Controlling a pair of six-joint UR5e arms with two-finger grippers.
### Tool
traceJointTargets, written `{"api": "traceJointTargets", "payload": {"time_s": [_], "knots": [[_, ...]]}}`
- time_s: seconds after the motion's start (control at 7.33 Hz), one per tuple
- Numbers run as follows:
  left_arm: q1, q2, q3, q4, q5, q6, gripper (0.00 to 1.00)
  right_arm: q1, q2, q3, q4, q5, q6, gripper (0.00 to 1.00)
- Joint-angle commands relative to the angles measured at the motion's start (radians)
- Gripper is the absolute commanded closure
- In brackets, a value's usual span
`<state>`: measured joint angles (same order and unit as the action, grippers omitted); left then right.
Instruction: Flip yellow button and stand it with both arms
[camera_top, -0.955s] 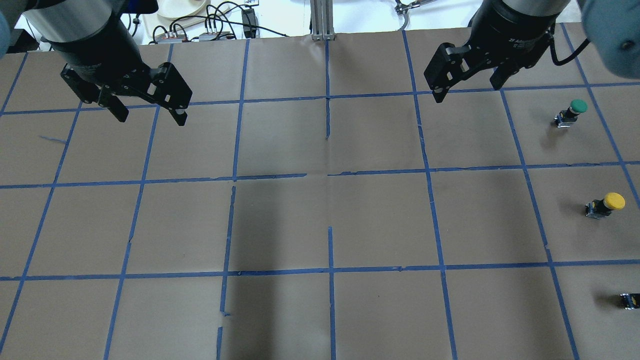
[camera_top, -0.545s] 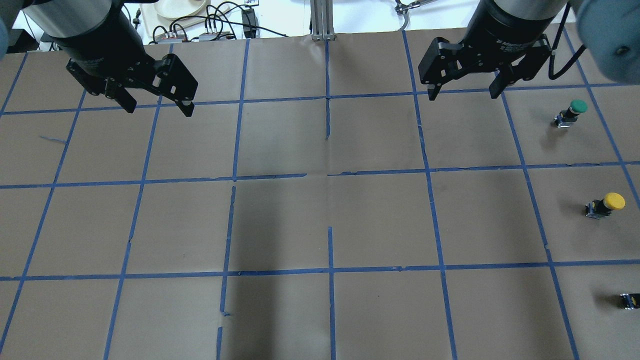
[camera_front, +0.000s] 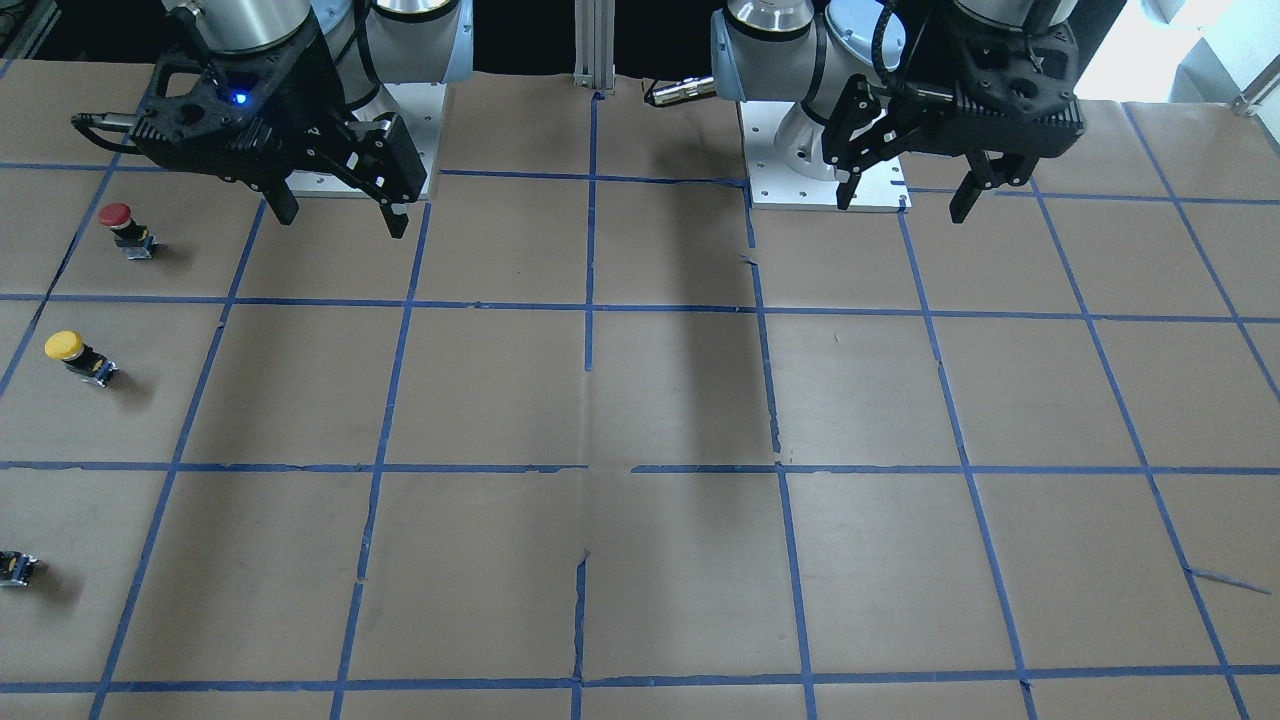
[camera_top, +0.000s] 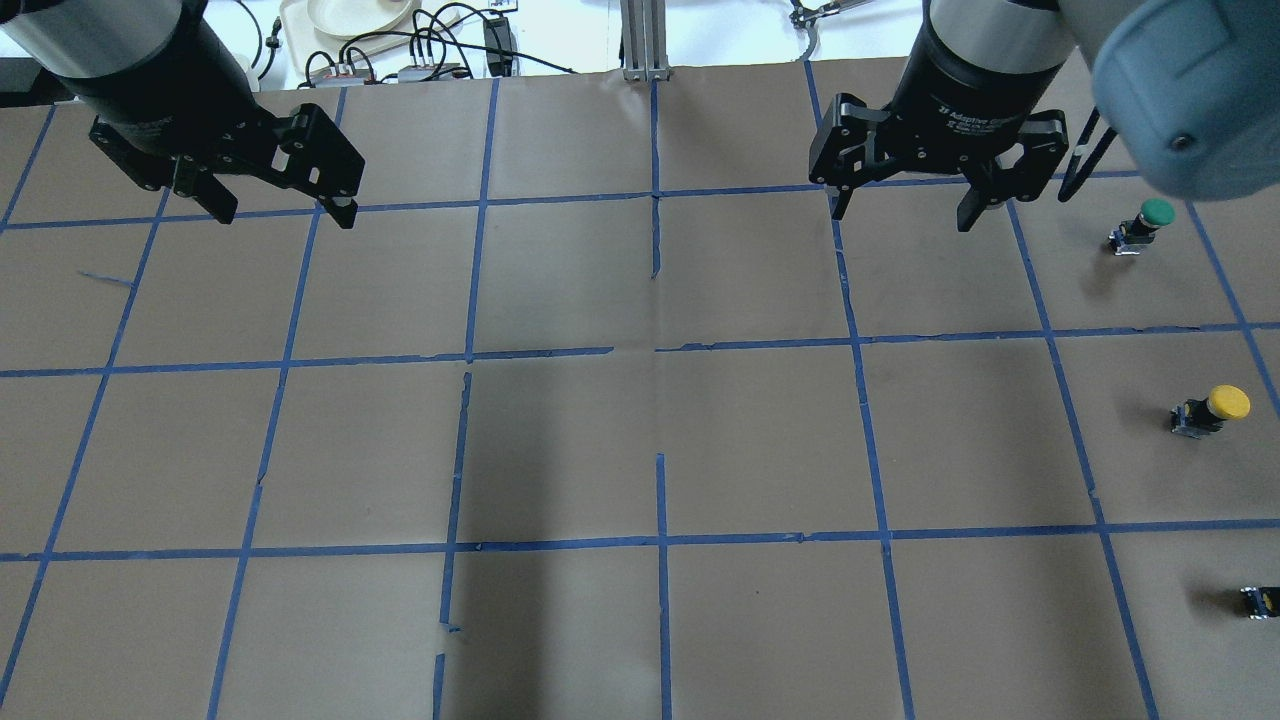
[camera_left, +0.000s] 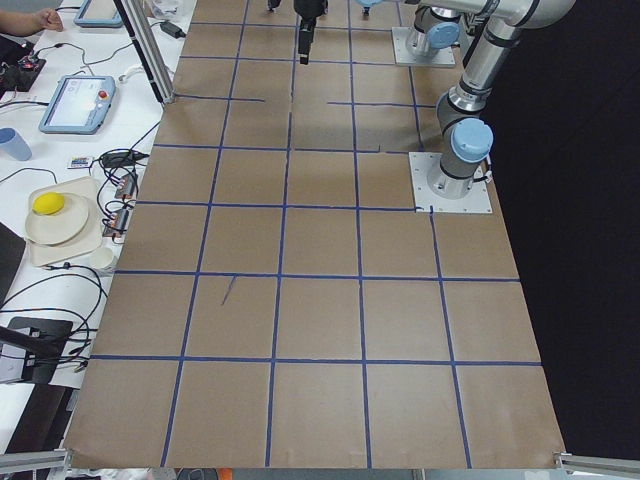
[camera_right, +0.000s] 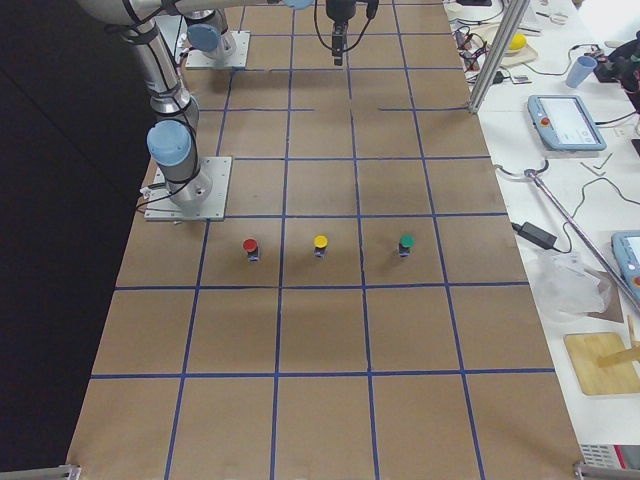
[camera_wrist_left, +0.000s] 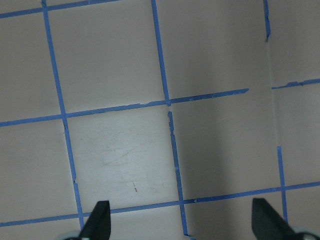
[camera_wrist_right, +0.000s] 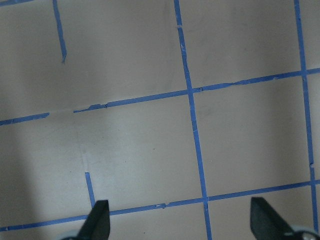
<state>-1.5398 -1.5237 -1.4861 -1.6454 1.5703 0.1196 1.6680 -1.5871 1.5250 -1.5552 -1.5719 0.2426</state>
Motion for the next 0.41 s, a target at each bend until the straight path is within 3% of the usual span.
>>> {"api": "traceJointTargets", "payload": {"time_s": [0.0,0.27], "knots": [[-0.003,-0.003,0.003,0.001,0.013,-0.011,0.0,0.003,0.004,0.001,-0.011,-0.022,-0.044,0.0],[-0.003,0.002,-0.003,-0.011,0.011,-0.017,0.0,-0.004,0.006,-0.003,-0.017,-0.013,-0.069,0.0]]}}
